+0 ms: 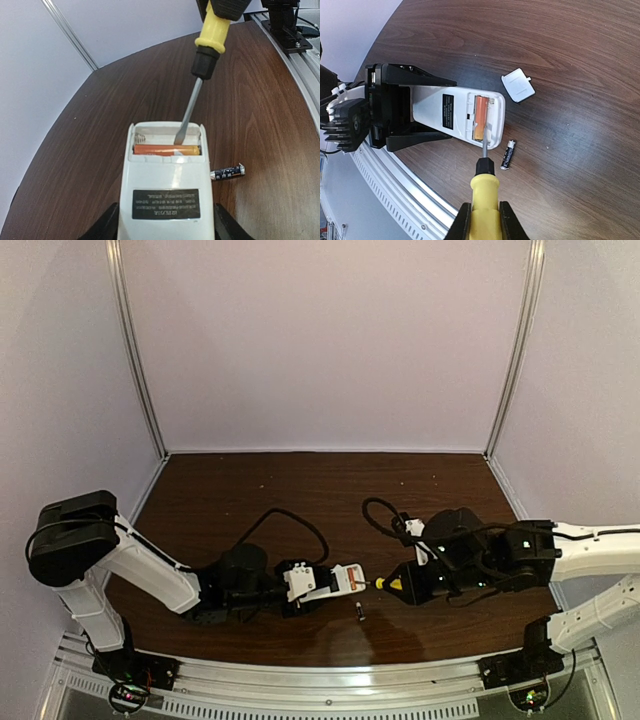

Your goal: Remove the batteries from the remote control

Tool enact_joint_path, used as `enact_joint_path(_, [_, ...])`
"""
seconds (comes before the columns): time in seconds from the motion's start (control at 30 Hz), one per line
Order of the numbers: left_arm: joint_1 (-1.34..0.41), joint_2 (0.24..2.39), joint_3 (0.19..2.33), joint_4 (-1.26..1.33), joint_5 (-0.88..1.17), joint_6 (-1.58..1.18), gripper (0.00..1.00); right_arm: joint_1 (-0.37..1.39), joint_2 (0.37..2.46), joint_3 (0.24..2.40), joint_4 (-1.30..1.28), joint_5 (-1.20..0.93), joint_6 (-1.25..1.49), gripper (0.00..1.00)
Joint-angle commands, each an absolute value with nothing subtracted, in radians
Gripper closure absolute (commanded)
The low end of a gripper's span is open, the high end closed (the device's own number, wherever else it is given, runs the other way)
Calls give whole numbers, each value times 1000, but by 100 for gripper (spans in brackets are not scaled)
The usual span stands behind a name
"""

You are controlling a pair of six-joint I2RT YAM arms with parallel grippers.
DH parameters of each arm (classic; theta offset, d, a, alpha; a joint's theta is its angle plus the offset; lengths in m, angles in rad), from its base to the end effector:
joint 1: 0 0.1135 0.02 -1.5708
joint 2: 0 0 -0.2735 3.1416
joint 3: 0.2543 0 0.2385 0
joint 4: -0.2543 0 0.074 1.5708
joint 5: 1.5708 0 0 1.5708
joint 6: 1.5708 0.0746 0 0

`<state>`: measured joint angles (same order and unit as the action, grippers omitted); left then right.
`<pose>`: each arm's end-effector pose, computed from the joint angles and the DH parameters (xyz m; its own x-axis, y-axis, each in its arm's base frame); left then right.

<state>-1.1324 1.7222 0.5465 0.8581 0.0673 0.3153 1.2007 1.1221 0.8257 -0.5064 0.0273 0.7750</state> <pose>0.1425 -0.3158 0.1476 0.1625 0.3822 -0.9097 0.9257 0.2600 0.2746 0.0897 0.2257 0.2430 -0.8332 -0.2137 -0.5100 -0.4788 0.7402 0.4721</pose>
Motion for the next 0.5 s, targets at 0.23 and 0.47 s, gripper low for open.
enact_joint_path(0.23, [-1130, 1726, 565, 933, 84, 319, 100, 1204, 1162, 821, -447, -18, 780, 100])
enact_joint_path(0.47, [-1130, 1732, 566, 934, 78, 321, 100, 1191, 1154, 815, -419, -62, 796, 100])
